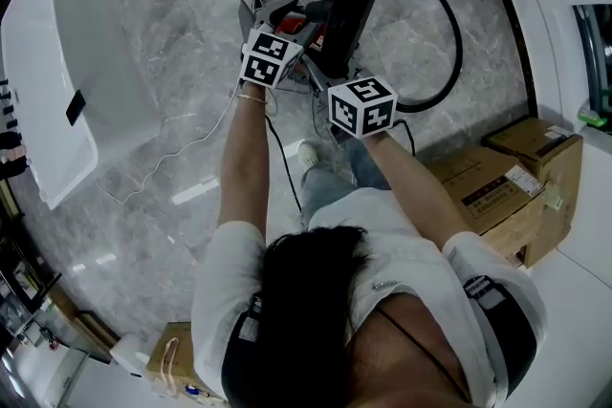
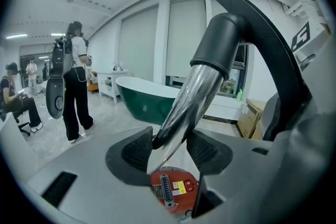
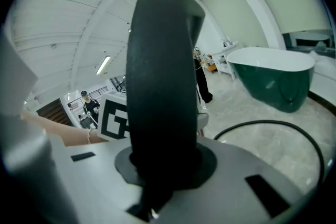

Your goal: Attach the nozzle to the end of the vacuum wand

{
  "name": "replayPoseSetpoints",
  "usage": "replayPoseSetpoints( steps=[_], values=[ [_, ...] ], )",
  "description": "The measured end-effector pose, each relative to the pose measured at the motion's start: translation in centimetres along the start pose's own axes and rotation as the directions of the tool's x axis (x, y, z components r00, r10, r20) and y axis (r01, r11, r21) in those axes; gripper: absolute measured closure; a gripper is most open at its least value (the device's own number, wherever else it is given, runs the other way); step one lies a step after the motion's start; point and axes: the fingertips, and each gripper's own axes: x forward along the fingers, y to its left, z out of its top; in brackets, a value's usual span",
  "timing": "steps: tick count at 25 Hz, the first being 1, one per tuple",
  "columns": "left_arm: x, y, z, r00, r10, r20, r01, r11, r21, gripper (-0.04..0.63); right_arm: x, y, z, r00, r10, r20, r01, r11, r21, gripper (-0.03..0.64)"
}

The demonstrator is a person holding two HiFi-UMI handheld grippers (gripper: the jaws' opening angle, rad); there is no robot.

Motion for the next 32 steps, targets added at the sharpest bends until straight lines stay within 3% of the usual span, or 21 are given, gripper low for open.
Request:
replayPoseSetpoints(
  steps=[4,8,10,17,24,32],
  values=[
    [-0.5,-0.3,-0.4,0.999,-0.032,-0.03,0.033,0.999,0.025,0.394,0.0,-0.2,-0.7,0.999,0.016,-0.031,-0.02,0.991,-0.135,0.572],
    [-0.6,-0.5,-0.7,0.996,-0.062,-0.06,0.065,0.997,0.047,0.394,-0.1,-1.9,-1.3,0.998,-0.021,-0.062,0.001,0.952,-0.306,0.572],
    [-0.6,-0.5,-0.7,0.997,-0.054,-0.054,0.056,0.998,0.034,0.394,-0.1,-2.5,-1.2,0.997,-0.033,-0.07,0.008,0.942,-0.335,0.572],
    [-0.5,-0.3,-0.3,0.997,-0.044,-0.056,0.045,0.999,0.027,0.394,0.4,-1.7,-1.2,0.997,-0.042,-0.063,0.029,0.982,-0.187,0.571],
    [-0.8,0.0,-0.7,0.999,-0.035,-0.018,0.035,0.999,-0.001,0.394,0.5,-1.2,-1.6,0.998,-0.001,-0.058,-0.011,0.98,-0.201,0.571],
    [-0.2,-1.0,-0.9,0.999,-0.036,-0.012,0.036,0.999,-0.014,0.388,-0.5,-1.5,-2.6,0.995,0.029,-0.091,-0.039,0.993,-0.114,0.571]
  ],
)
